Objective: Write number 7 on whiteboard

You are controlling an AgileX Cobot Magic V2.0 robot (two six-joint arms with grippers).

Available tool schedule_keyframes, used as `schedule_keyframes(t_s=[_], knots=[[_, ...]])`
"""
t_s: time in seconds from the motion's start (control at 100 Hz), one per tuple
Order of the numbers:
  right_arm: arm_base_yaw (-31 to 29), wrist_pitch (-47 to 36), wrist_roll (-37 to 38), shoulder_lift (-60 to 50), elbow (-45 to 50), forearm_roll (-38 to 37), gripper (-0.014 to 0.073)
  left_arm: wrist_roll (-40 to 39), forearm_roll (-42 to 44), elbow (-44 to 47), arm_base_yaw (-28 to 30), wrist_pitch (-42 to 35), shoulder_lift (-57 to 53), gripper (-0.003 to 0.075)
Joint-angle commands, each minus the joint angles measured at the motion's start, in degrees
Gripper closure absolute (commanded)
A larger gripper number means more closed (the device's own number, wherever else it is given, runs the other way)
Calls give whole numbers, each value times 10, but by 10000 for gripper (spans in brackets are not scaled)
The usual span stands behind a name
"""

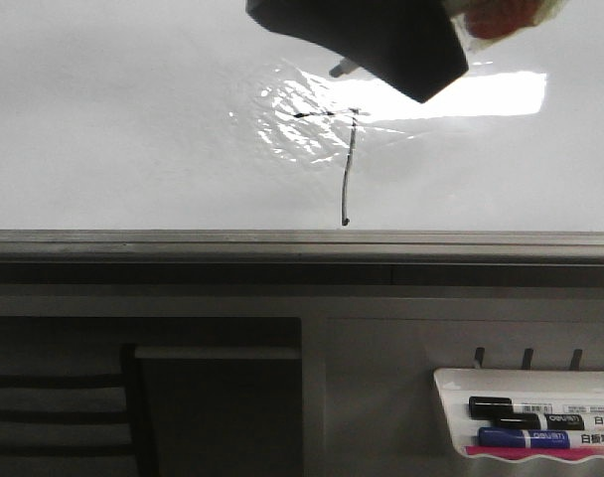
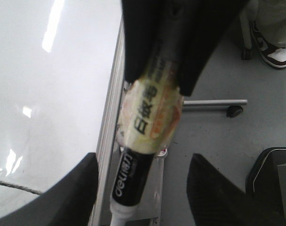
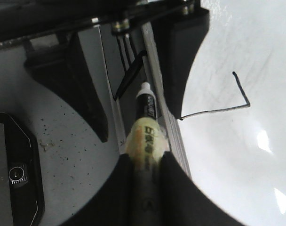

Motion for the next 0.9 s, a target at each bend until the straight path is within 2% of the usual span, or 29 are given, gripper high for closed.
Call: schedule_keyframes(t_s=[0.0, 0.09, 0.31, 0.49, 0.56, 0.57, 0.73, 0.81, 0.89], knots=[[2, -23, -6, -9, -18, 13, 647, 1, -14, -20, -5, -34, -14, 339], [2, -23, -6, -9, -18, 13, 647, 1, -14, -20, -5, -37, -14, 393], [2, -23, -6, -8, -18, 22, 647, 1, -14, -20, -5, -45, -14, 601], [2, -18, -6, 5, -18, 22, 640, 1, -14, -20, -5, -46, -14, 707], [2, -9, -6, 12, -18, 22, 578, 1, -14, -20, -5, -46, -14, 742], [2, -7, -6, 13, -18, 22, 559, 1, -14, -20, -40, -46, -14, 740], [0, -7, 7, 14, -18, 22, 311, 0, -14, -20, -38, -38, -14, 741], [-8, -8, 27, 3, -19, 20, 271, -7, -1, -20, -38, -29, -15, 741], [-23, -8, 35, -16, -19, 19, 272, -55, 33, -20, -31, -27, -21, 741]])
